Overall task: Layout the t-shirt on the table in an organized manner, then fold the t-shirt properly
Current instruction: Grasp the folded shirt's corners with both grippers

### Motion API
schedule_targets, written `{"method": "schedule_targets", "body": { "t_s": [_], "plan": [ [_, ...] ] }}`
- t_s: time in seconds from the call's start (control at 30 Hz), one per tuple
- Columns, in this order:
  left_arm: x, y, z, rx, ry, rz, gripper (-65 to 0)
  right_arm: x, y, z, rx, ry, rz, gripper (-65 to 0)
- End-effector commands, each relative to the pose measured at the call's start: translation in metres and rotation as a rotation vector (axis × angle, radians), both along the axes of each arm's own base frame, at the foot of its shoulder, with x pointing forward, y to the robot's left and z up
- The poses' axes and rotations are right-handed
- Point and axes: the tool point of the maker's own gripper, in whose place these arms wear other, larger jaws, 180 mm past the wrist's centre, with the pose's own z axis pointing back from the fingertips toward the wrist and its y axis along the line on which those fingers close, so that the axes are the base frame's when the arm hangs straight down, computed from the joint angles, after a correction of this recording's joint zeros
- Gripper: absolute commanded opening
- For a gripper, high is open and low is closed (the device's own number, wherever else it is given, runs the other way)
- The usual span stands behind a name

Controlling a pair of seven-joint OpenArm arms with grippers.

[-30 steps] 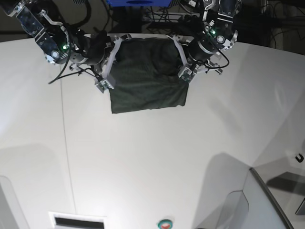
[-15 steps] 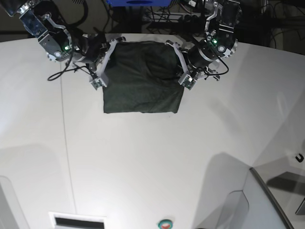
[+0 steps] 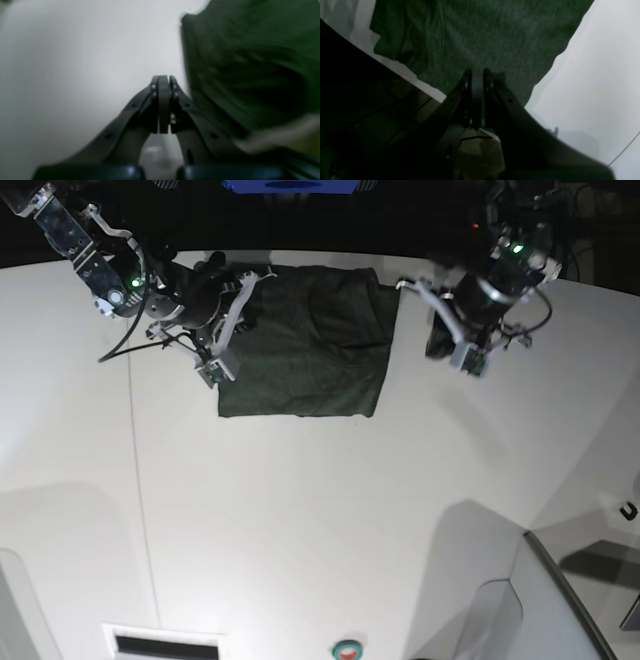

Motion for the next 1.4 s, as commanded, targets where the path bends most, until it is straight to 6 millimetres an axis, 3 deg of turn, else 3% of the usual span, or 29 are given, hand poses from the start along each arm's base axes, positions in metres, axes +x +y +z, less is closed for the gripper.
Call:
{"method": "schedule_targets", "body": {
  "t_s": [0.0,0.17,0.27,0.3,0.47,0.53,0.73,0.87,1.2,1.37],
  "plan": [
    [0.002,0.009,0.01,-0.048,-0.03,0.035,-65.0,0.008,-0.001,0.007,0.01,-0.029,-0.008,-64.2],
    [-0.019,0.038,0.003,-0.256,0.022,0.181,-65.0,0.008,-0.002,0.007,0.007,-0.031,-0.007,-64.2],
    [-0.024,0.042,-0.003,-0.286,0.046,0.198,-41.0,0.008,-0.002,0.007,0.007,-0.031,-0.007,-64.2],
    [-0.025,0.042,-0.004,-0.289,0.05,0.204,-37.5,0.008,-0.002,0.007,0.007,-0.031,-0.007,-64.2],
    [-0.03,0.016,-0.008,-0.355,0.055,0.083,-35.9,0.006,-0.001,0.005,0.006,-0.025,-0.005,-64.2],
    [-0.035,0.001,-0.009,-0.395,0.059,-0.008,-31.4,0.004,-0.004,0.001,-0.003,-0.013,-0.008,-64.2],
    [-0.042,0.002,-0.036,-0.431,0.123,0.042,-13.8,-0.002,-0.012,-0.014,-0.031,0.024,-0.018,-64.2],
    [-0.042,0.003,-0.046,-0.443,0.146,0.059,-14.0,-0.002,-0.012,-0.014,-0.032,0.025,-0.018,-64.2],
    [-0.044,-0.047,-0.063,-0.514,0.221,-0.046,-14.0,-0.002,-0.011,-0.014,-0.03,0.026,-0.016,-64.2],
    [-0.041,-0.055,-0.078,-0.544,0.257,-0.026,-14.0,-0.002,-0.011,-0.014,-0.03,0.026,-0.016,-64.2]
  ]
}}
